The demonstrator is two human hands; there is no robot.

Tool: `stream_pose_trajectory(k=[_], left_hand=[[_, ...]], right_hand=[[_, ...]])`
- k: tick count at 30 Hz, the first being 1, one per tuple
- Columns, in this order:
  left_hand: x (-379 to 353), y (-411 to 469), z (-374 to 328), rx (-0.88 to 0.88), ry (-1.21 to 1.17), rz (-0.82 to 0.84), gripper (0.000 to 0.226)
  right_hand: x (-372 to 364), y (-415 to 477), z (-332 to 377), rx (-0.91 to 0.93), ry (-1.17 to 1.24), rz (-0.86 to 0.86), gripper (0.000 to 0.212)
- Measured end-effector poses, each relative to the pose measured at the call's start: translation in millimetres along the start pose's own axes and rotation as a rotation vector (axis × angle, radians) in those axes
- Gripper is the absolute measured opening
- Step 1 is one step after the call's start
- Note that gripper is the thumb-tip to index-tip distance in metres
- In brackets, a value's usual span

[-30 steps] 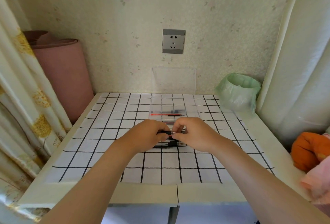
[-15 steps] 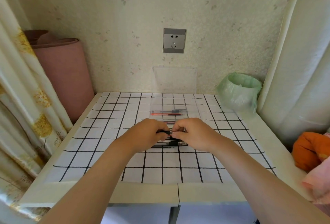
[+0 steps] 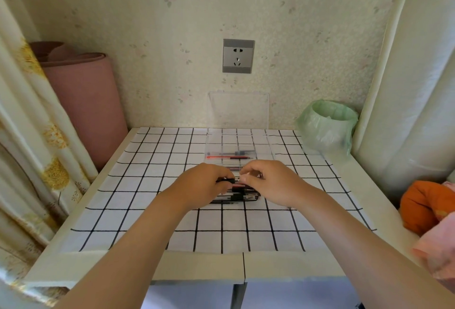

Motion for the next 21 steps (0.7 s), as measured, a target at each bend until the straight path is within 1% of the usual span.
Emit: stream_pose_trajectory(k=[2,5,7,9,11,13,15,19,21], left_hand=[[0.3,-0.2,-0.5,0.010,0.020,0.006,0.018],[-0.9,0.9,-1.5,0.017,0.007,0.020,0.018],[-2.9,2.3,-2.2,0.018,0.001,0.036,0.018],[-5.5,3.7,-2.5,0.015,0.003,0.057,0.017],[-7.1,4.9,-3.8,0.011,0.005,0.075,0.016],[-8.0,6.1,-6.1,0.011,0.009,0.082,0.017],[-9.1,7.5,-8.0,0.008,0.007,0.084,0.017],[-11.0,8.6,-10.8,-0.005,0.010,0.079,0.016],[-10.7,8.3,-11.5,0.001,0.005,0.056,0.016]], right_hand=[[9.7,1.4,-8.9,-0.057,-0.036,-0.050,0.022],[22.0,0.3,-24.3,-0.168,-0.191,-0.082,0.019],[24.9,-2.7,-31.3,-0.235,-0.294,-0.036,0.015],[24.3,-5.6,-34.1,-0.278,-0.334,0.033,0.012],[22.9,-7.9,-34.3,-0.306,-0.349,0.079,0.018],[21.3,-9.5,-33.5,-0.308,-0.403,0.096,0.022],[19.3,-10.8,-32.8,-0.300,-0.435,0.104,0.021],[18.3,-11.6,-31.7,-0.258,-0.404,0.126,0.010],[18.1,-11.6,-29.5,-0.222,-0.373,0.104,0.014]])
Point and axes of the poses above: each hand's wrist, its own y-axis towards the middle knuckle, its own x-axis out of the back of the hand, z = x × y, the point moved 1 cm from there along y, towards the middle knuckle, and after that the axes turned 11 degrees about -x, right-handed, at the moved point
